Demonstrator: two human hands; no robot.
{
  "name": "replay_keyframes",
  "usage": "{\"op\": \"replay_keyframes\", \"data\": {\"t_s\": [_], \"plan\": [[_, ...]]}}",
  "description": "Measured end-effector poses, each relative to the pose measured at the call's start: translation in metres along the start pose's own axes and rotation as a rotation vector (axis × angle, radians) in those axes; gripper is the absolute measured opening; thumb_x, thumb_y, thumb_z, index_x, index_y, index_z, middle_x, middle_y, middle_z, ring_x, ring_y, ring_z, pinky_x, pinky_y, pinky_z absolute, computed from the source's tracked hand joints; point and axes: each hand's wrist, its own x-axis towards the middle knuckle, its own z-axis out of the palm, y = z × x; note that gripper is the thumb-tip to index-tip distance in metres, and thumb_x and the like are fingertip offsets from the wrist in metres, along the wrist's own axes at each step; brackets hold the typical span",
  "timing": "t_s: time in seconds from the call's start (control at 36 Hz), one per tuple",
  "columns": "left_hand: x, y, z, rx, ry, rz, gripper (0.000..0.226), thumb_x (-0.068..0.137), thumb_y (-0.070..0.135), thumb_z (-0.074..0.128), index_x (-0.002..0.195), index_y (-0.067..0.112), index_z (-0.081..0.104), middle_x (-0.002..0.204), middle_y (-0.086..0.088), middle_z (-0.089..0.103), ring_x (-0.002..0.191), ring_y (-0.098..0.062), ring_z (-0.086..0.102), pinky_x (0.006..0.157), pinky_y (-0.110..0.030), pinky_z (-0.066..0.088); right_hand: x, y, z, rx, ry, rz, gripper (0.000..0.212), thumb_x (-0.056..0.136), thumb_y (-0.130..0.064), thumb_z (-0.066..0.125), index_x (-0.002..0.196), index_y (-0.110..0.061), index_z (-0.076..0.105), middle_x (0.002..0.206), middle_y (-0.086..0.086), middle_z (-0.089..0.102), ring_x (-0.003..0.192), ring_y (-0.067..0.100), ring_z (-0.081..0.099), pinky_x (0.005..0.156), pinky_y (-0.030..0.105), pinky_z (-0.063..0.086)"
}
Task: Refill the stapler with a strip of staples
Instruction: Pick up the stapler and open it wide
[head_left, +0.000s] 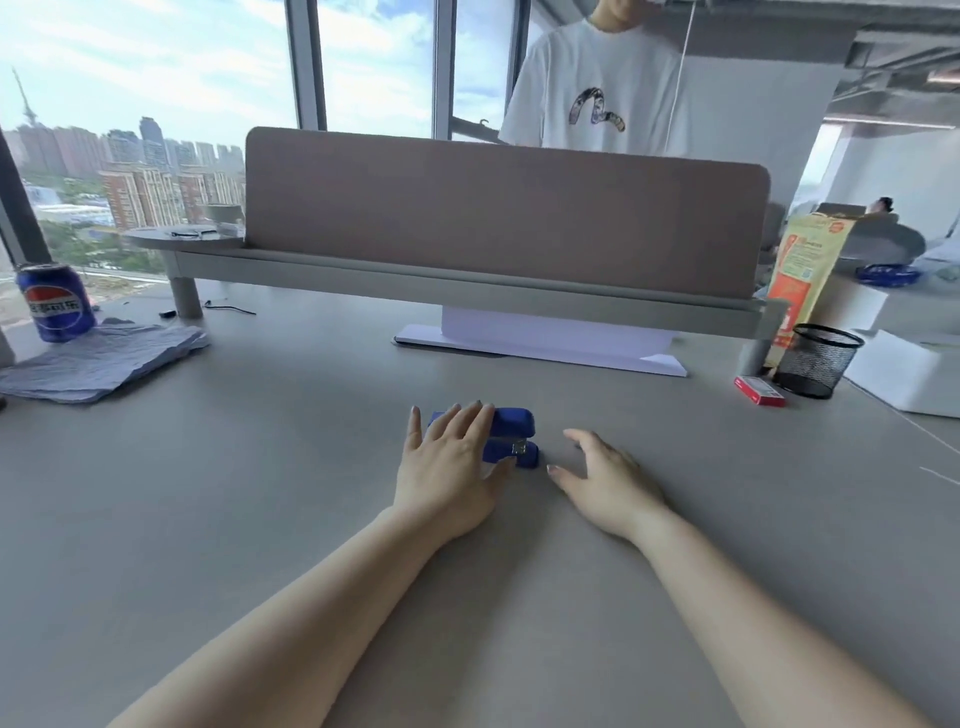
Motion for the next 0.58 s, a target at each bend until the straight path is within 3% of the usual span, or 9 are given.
{"op": "replay_keyframes", "data": {"t_s": [0.11, 0.25, 0.39, 0.5, 0.58], "plan": [[-0.001, 0.005, -0.003, -0.007, 0.072, 0.036, 0.052, 0.092, 0.046, 0.033, 0.141, 0.029, 0.024, 0.151, 0.008, 0.030, 0.141, -0.014, 0.021, 0.117, -0.044, -0.007, -0.003, 0.002, 0.001, 0.052, 0.035, 0.029, 0.061, 0.083, -0.053, 0.050, 0.136, -0.026, 0.034, 0.143, -0.002, 0.046, 0.129, 0.022, 0.042, 0.103, 0.037, 0.038], [0.014, -0.009, 0.000, -0.003, 0.059, 0.123, 0.065, 0.085, 0.061, 0.012, 0.143, 0.034, 0.019, 0.152, 0.015, 0.027, 0.143, -0.009, 0.014, 0.115, -0.042, -0.012, 0.003, 0.005, 0.003, 0.170, 0.062, 0.004, 0.066, 0.074, -0.063, 0.055, 0.131, -0.033, 0.040, 0.139, -0.006, 0.050, 0.126, 0.019, 0.046, 0.101, 0.037, 0.040], [0.018, -0.009, 0.001, -0.145, 0.039, 0.152, 0.047, 0.093, 0.046, 0.039, 0.138, 0.035, 0.034, 0.141, 0.011, 0.047, 0.138, -0.010, 0.031, 0.115, -0.043, -0.008, 0.008, 0.004, 0.003, 0.167, 0.070, -0.034, 0.058, 0.074, -0.062, 0.058, 0.125, -0.037, 0.048, 0.134, -0.010, 0.053, 0.122, 0.017, 0.049, 0.098, 0.036, 0.043], [0.017, -0.008, 0.000, -0.184, 0.085, 0.148, 0.039, 0.093, 0.038, 0.044, 0.131, 0.033, 0.045, 0.134, 0.010, 0.054, 0.131, -0.010, 0.040, 0.115, -0.042, -0.006, 0.014, 0.006, 0.008, 0.221, 0.074, -0.095, 0.051, 0.075, -0.059, 0.060, 0.120, -0.036, 0.055, 0.131, -0.010, 0.056, 0.122, 0.016, 0.048, 0.100, 0.037, 0.042], [0.017, -0.009, 0.001, -0.201, 0.098, 0.140, 0.036, 0.093, 0.034, 0.044, 0.129, 0.032, 0.048, 0.132, 0.009, 0.055, 0.126, -0.013, 0.046, 0.115, -0.042, -0.004, 0.020, 0.006, 0.012, 0.117, 0.140, -0.210, 0.042, 0.078, -0.058, 0.056, 0.113, -0.036, 0.059, 0.125, -0.014, 0.061, 0.119, 0.013, 0.050, 0.099, 0.038, 0.041]]}}
